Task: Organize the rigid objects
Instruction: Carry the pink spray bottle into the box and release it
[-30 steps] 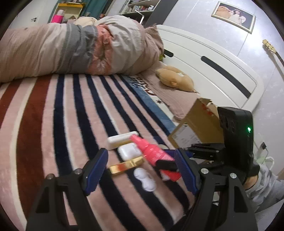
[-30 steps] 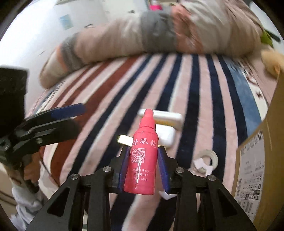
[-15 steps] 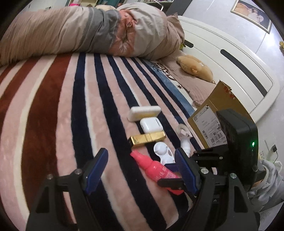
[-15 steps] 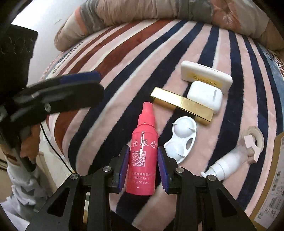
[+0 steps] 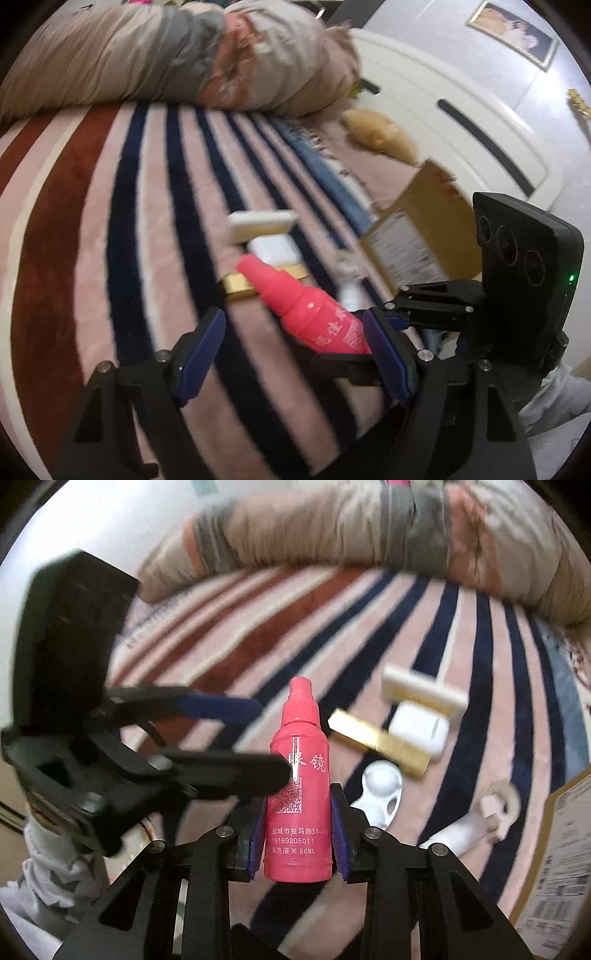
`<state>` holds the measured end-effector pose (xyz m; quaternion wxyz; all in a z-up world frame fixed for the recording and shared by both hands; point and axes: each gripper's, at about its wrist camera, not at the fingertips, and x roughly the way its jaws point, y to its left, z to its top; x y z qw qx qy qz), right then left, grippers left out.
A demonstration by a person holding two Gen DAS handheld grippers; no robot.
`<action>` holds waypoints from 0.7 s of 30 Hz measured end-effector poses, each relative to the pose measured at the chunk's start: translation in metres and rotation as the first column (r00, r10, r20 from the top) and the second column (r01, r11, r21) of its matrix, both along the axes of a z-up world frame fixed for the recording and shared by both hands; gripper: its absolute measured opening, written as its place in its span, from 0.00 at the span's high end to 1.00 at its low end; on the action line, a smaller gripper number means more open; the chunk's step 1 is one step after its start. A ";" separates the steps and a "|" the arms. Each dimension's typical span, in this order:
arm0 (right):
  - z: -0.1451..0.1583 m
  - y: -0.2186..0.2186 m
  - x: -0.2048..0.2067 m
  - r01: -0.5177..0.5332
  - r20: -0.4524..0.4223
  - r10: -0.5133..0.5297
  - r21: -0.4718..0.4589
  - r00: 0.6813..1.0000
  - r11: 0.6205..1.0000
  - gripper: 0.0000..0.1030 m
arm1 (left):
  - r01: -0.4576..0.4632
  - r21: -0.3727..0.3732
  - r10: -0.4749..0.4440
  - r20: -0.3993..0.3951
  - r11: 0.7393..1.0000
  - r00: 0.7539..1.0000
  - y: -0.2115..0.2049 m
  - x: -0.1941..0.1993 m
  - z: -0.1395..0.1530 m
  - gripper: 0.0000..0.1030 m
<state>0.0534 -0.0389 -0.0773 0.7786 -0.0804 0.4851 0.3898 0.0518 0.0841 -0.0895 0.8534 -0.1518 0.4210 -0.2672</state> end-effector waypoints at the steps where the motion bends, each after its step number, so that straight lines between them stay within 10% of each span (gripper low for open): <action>1: 0.011 -0.002 -0.003 -0.009 0.018 0.008 0.030 1.000 1.000 0.74 | 0.006 -0.017 -0.006 0.022 1.000 1.000 -0.003 -0.002 0.008 0.28; 9: 0.072 -0.059 -0.038 -0.013 0.169 -0.016 0.168 0.986 0.986 0.74 | 0.009 -0.021 -0.005 0.202 1.000 0.979 -0.050 -0.021 0.087 0.62; 21: 0.136 -0.210 -0.052 0.108 0.316 -0.211 0.313 0.925 0.943 0.74 | 0.217 0.122 -0.246 0.343 0.968 0.907 -0.202 -0.001 0.166 0.63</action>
